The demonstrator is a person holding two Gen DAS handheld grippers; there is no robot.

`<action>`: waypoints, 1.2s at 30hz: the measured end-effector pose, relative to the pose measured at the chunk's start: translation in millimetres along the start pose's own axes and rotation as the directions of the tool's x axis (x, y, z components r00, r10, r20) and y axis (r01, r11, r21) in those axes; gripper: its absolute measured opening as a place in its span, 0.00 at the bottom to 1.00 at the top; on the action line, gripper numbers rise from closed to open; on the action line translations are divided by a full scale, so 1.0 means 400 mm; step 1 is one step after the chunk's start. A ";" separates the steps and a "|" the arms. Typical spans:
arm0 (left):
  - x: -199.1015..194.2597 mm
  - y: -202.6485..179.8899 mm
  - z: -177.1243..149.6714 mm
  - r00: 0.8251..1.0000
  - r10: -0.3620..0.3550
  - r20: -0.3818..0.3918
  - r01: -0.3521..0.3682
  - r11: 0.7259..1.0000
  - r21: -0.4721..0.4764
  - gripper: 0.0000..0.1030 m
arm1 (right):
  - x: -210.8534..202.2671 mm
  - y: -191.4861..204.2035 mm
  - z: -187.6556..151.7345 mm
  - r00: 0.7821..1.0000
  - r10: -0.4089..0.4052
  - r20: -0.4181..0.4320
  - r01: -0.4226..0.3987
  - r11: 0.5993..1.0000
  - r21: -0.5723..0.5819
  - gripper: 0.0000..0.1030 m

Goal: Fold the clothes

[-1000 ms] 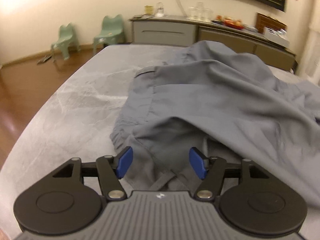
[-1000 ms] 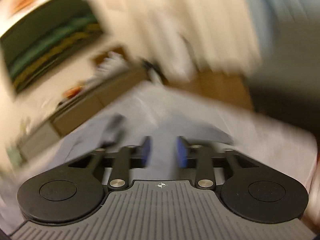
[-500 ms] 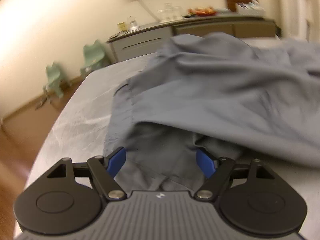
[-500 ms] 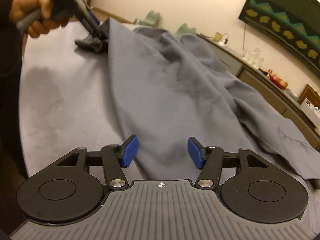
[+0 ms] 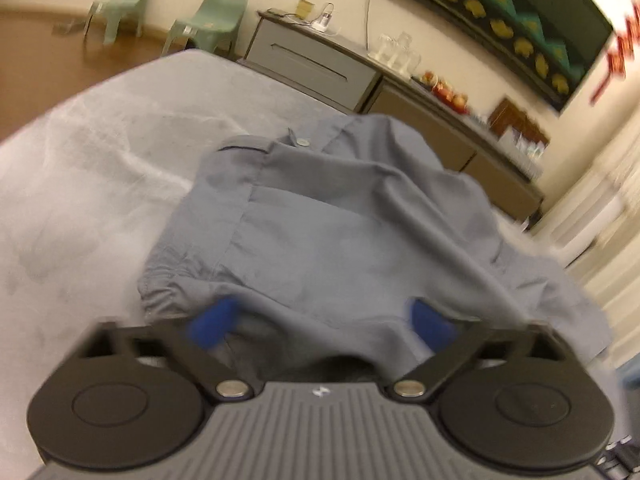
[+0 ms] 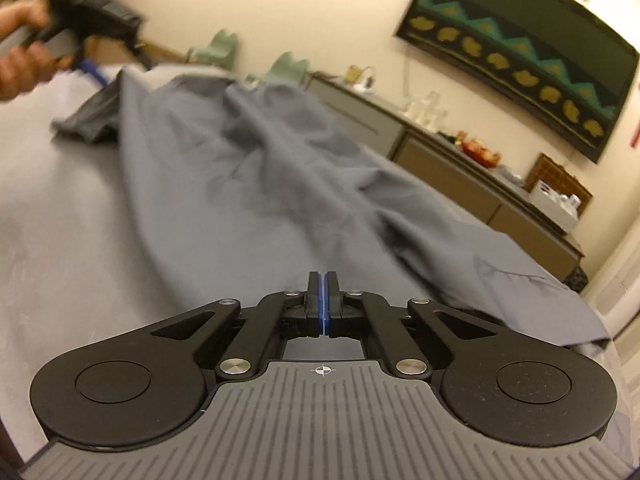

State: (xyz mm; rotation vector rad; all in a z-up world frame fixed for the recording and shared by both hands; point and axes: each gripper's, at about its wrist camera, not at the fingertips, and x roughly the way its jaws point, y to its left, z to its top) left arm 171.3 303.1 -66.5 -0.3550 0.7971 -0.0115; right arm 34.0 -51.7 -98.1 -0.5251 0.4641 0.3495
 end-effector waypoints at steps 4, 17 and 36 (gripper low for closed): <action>-0.114 -0.019 0.035 0.962 -0.005 0.275 -0.010 0.998 0.055 0.01 | 0.001 -0.022 -0.002 0.999 0.041 0.006 -0.041 0.997 0.059 0.14; -0.148 0.093 0.025 0.940 0.201 0.277 -0.226 0.972 0.064 0.63 | 0.013 -0.427 -0.154 0.984 -0.006 -0.178 0.086 0.893 0.442 0.68; 0.460 -0.466 0.104 1.000 -0.001 -0.007 0.007 0.169 0.986 0.85 | 0.262 -0.797 -0.174 0.987 -0.036 -0.154 0.117 0.819 0.562 0.64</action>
